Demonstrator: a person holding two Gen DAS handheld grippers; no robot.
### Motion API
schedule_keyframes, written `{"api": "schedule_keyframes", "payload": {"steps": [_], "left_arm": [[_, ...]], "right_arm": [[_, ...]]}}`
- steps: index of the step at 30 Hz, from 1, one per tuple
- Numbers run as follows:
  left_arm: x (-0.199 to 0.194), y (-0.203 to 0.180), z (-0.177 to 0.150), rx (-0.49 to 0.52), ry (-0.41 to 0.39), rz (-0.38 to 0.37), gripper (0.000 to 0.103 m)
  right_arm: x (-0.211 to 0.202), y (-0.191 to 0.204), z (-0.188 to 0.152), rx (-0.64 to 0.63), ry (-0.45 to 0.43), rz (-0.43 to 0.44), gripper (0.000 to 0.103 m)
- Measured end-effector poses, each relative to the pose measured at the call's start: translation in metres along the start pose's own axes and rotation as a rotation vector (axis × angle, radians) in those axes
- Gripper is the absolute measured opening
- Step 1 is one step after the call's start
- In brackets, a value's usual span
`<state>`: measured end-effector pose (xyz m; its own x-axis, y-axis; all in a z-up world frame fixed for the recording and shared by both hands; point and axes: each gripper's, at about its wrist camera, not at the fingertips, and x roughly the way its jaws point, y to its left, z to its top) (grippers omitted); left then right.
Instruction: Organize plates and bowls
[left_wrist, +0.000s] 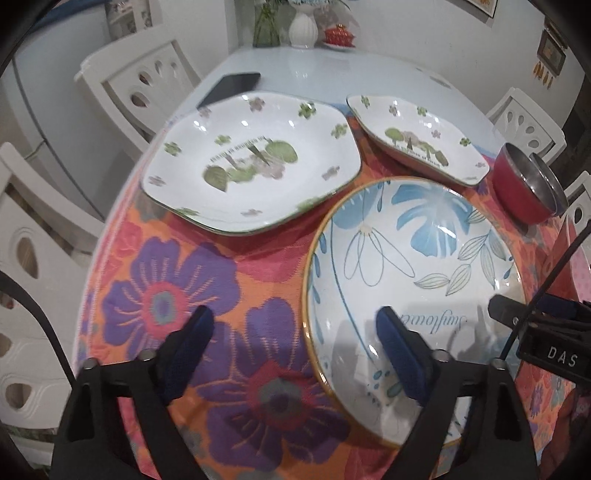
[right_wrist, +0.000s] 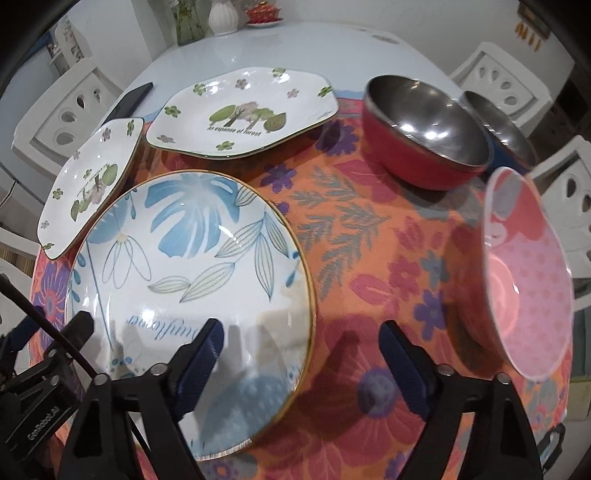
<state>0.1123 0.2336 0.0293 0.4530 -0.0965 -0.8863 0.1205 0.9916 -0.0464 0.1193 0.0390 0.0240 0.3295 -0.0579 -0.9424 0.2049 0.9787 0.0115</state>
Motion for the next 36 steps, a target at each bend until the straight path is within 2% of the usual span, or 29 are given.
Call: {"api": "schedule_keyframes", "payload": {"steps": [3,4,5,6,7,10,12,16,21,29,36], "left_arm": [[0.009,-0.001,-0.001,-0.002,0.026,-0.038,0.06],[0.009,-0.001,-0.002,-0.005,0.011,-0.067,0.049],[0.008,-0.002,-0.002,-0.003,0.004,-0.089,0.043],[0.008,-0.002,-0.002,0.002,0.002,-0.12,0.033],[0.008,-0.003,-0.001,0.003,0.004,-0.146,0.031],[0.01,-0.001,0.0,-0.02,0.006,-0.16,0.03],[0.012,0.003,0.001,-0.044,0.013,-0.197,0.03],[0.013,0.007,0.002,-0.056,0.02,-0.232,0.028],[0.011,0.012,0.001,-0.071,0.026,-0.266,0.029],[-0.006,0.023,-0.012,-0.098,0.037,-0.249,0.029],[-0.054,0.047,-0.036,-0.148,-0.002,-0.21,0.029]], "right_arm": [[0.009,-0.002,0.005,0.001,0.005,0.015,0.076],[0.011,-0.003,0.007,0.003,0.005,0.023,0.07],[0.013,-0.004,0.008,0.003,0.007,0.037,0.061],[0.015,-0.004,0.01,0.004,0.011,0.047,0.059],[0.016,-0.006,0.011,0.009,0.006,0.064,0.058],[0.018,-0.007,0.015,0.012,-0.005,0.085,0.056],[0.018,-0.007,0.017,0.007,-0.009,0.102,0.055],[0.021,-0.009,0.019,0.019,-0.021,0.184,0.04],[0.021,-0.007,0.02,-0.012,-0.02,0.203,0.04],[-0.003,0.001,-0.001,-0.033,-0.013,0.223,0.039],[-0.037,0.026,-0.033,-0.068,-0.005,0.238,0.039]]}}
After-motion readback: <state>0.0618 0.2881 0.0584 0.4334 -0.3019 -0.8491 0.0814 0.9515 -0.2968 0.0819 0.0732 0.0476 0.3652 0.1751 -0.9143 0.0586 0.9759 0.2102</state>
